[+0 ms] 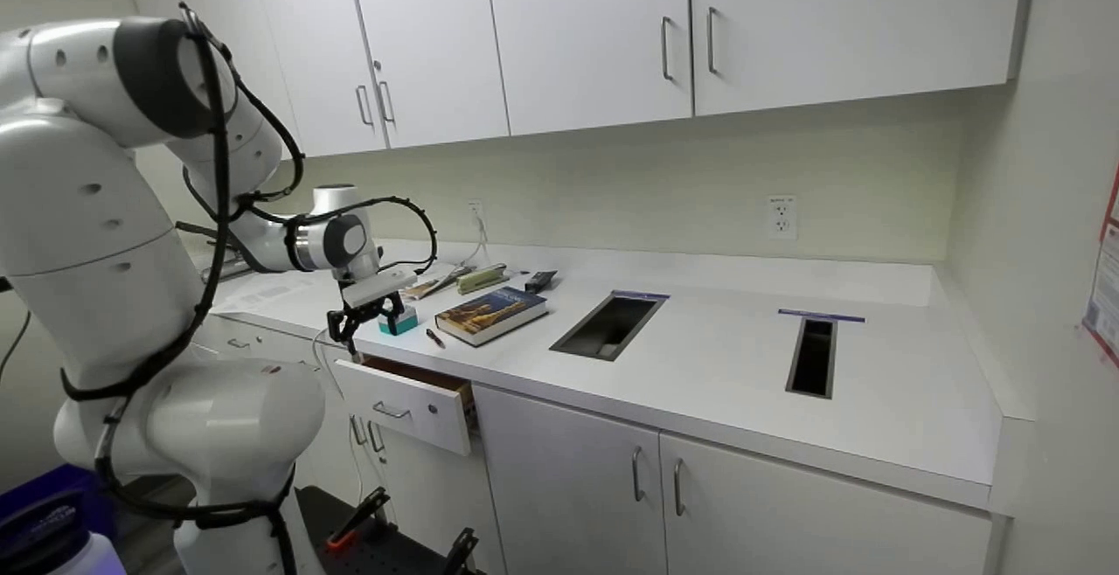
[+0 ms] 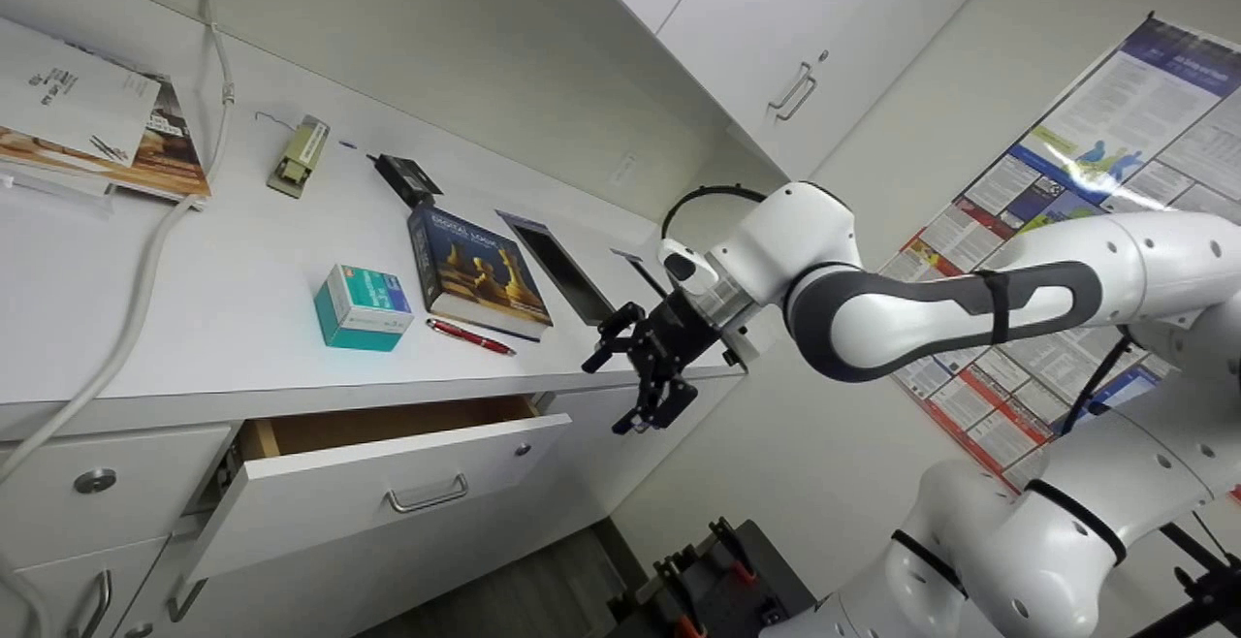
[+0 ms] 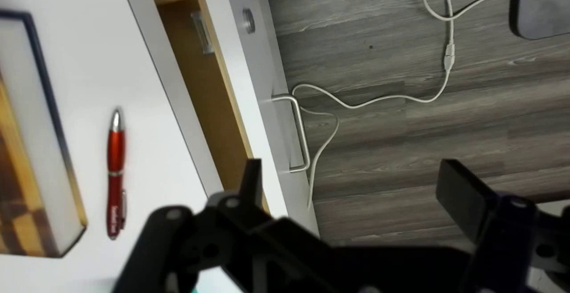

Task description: Open the first drawer from the right and then put the pen inside it

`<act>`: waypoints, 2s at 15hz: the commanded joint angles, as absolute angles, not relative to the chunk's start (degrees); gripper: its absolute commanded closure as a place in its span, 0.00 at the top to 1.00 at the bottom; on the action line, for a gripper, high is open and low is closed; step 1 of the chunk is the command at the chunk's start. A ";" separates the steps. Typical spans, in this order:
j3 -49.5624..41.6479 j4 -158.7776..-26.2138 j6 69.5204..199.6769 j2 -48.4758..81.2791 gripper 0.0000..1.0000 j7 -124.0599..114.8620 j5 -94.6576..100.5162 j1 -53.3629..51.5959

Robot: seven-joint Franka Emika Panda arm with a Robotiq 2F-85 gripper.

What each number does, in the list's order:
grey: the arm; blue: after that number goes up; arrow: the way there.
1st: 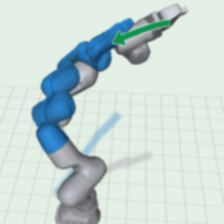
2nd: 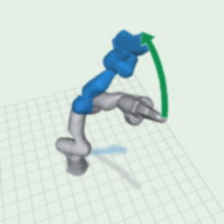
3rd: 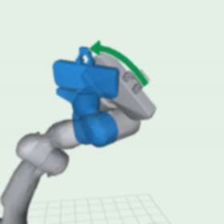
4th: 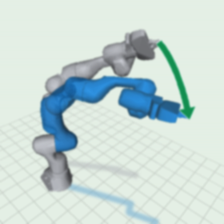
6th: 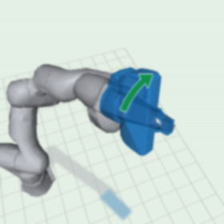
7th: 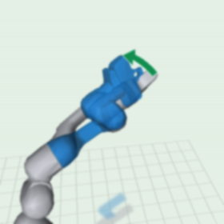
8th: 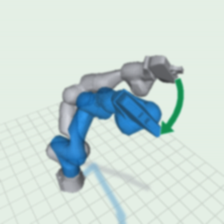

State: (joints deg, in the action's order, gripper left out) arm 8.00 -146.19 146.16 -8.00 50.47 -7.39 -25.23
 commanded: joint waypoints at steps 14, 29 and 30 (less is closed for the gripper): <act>16.83 -137.67 156.75 10.32 1.00 47.65 7.42 -20.22; 9.68 -131.82 162.51 22.37 1.00 22.67 41.86 -25.83; 9.26 -131.41 163.07 23.14 1.00 22.29 42.60 -25.95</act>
State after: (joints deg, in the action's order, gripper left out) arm 11.33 -133.34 160.80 20.74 24.96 39.47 -24.50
